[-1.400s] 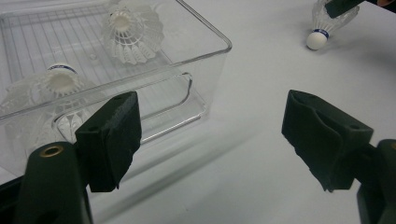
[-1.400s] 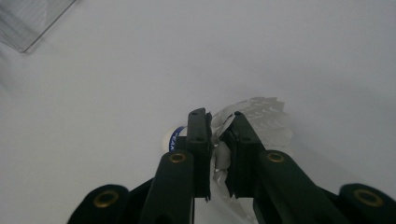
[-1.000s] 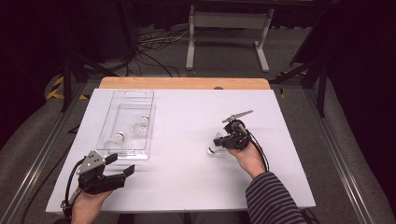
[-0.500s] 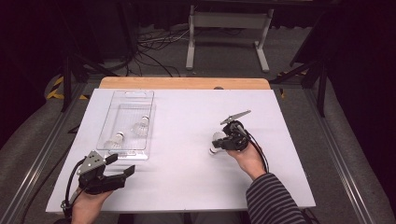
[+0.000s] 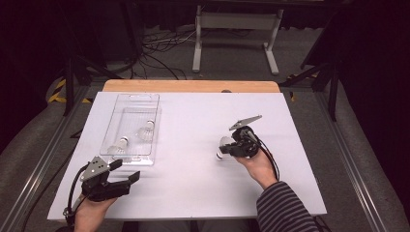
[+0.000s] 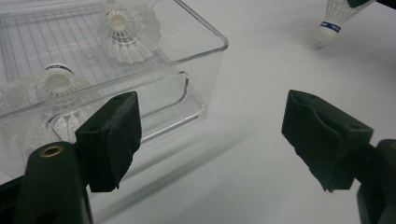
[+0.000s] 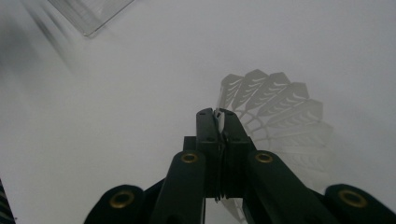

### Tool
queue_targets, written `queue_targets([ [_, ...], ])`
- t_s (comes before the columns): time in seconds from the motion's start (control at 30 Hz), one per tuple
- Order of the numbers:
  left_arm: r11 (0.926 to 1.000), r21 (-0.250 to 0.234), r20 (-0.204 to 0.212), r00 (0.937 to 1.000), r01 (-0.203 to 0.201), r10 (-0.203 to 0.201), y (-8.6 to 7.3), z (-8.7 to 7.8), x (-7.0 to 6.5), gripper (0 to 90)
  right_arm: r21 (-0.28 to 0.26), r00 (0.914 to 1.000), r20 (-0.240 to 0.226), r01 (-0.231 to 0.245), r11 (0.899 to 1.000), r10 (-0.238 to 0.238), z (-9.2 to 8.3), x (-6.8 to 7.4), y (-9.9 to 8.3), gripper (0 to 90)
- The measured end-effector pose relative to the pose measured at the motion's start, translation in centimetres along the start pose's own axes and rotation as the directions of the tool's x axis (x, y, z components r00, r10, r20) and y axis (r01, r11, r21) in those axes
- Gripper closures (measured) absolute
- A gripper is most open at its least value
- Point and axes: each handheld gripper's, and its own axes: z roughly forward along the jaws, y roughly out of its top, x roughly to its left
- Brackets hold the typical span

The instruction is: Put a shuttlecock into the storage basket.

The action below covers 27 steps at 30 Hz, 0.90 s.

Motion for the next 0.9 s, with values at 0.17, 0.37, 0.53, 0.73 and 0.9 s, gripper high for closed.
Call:
queue_targets([
  [0.17, 1.0, 0.002, 0.006, 1.0, -0.001, 0.001, 0.0, 0.0, 0.0, 21.0, -0.001, 0.9999, -0.013, 0.002, 1.0, -0.002, -0.1, 0.3, 0.0, 88.7],
  [0.37, 1.0, -0.001, 0.003, 1.0, 0.0, 0.0, 0.0, 0.0, 0.0, 21.0, -0.009, 0.9993, -0.032, 0.021, 1.0, -0.021, -0.2, 0.9, 0.2, 88.7],
  [0.53, 1.0, 0.003, 0.005, 1.0, -0.001, 0.001, 0.0, 0.0, 0.0, 21.0, -0.019, 0.9985, -0.047, 0.029, 0.999, -0.03, -0.3, 1.4, 0.4, 88.7],
  [0.73, 1.0, 0.003, 0.005, 1.0, -0.002, 0.002, 0.0, 0.1, 0.0, 21.0, -0.025, 0.9972, -0.061, 0.041, 0.999, -0.043, -0.3, 1.9, 0.5, 88.7],
  [0.9, 1.0, 0.007, 0.008, 1.0, -0.004, 0.004, 0.0, 0.1, 0.0, 21.0, -0.03, 0.996, -0.072, 0.05, 0.998, -0.052, -0.4, 2.4, 0.6, 88.7],
])
